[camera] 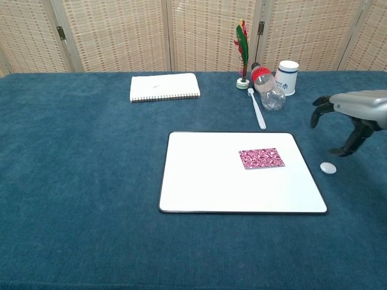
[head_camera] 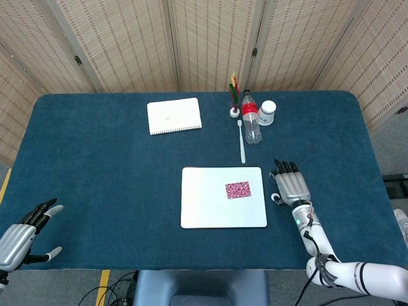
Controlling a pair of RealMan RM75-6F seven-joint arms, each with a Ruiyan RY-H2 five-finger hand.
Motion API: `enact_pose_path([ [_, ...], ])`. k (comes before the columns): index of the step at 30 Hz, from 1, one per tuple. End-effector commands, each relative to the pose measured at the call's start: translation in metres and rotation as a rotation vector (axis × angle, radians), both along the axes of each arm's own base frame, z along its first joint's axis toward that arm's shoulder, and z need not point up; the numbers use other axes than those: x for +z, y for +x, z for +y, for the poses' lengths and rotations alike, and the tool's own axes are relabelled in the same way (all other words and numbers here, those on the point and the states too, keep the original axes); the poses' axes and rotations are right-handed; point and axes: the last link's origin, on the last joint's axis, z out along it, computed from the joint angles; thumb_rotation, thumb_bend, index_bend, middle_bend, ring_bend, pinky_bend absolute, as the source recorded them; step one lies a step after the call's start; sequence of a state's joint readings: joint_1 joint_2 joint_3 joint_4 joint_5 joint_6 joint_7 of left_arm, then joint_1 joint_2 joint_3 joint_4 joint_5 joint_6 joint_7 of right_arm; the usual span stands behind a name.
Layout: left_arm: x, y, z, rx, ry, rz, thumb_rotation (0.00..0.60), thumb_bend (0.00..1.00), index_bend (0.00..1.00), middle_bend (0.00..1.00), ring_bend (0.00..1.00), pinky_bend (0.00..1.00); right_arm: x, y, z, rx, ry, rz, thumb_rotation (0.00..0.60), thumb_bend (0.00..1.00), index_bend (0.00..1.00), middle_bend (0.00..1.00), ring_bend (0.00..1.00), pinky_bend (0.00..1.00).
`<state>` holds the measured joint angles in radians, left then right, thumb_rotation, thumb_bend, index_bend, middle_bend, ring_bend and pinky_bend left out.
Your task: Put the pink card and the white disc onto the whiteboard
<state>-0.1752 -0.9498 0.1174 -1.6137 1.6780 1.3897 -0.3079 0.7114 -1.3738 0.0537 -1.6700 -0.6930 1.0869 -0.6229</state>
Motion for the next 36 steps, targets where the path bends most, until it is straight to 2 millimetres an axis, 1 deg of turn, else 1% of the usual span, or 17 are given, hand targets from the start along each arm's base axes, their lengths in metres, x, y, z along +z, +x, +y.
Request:
enact_pose_path([
  [1, -0.005, 0.003, -0.002, -0.006, -0.006, 0.008, 0.600, 0.25, 0.13, 0.05, 0.05, 0.19, 0.006, -0.027, 0.012, -0.036, 0.008, 0.000, 0.600, 0.23, 0.31, 0.00, 0.00, 0.00],
  [4, -0.008, 0.005, -0.001, -0.010, -0.014, 0.017, 0.600, 0.25, 0.13, 0.05, 0.05, 0.19, 0.004, -0.037, 0.014, -0.040, 0.014, -0.007, 0.600, 0.23, 0.31, 0.00, 0.00, 0.00],
  [9, -0.008, 0.005, 0.001, -0.007, -0.014, 0.018, 0.600, 0.25, 0.13, 0.05, 0.05, 0.19, -0.003, -0.041, 0.014, -0.017, 0.014, 0.008, 0.600, 0.24, 0.32, 0.00, 0.00, 0.00],
  [17, -0.007, 0.004, 0.002, -0.006, -0.021, 0.008, 0.600, 0.25, 0.13, 0.05, 0.05, 0.19, -0.028, -0.032, 0.007, 0.033, 0.019, 0.033, 0.600, 0.25, 0.32, 0.00, 0.00, 0.00],
  [22, -0.005, 0.002, 0.003, 0.002, -0.019, 0.000, 0.600, 0.25, 0.13, 0.05, 0.05, 0.19, -0.037, -0.027, 0.006, 0.051, 0.021, 0.051, 0.600, 0.25, 0.32, 0.00, 0.00, 0.00],
  [29, -0.005, 0.002, 0.003, -0.001, -0.027, -0.003, 0.600, 0.25, 0.13, 0.05, 0.05, 0.19, -0.044, -0.027, 0.010, 0.062, 0.023, 0.070, 0.600, 0.26, 0.33, 0.00, 0.00, 0.00],
  [36, -0.004, 0.002, 0.002, -0.001, -0.027, -0.007, 0.600, 0.25, 0.13, 0.05, 0.05, 0.19, -0.044, -0.028, 0.015, 0.068, 0.008, 0.081, 0.600, 0.27, 0.34, 0.01, 0.00, 0.00],
])
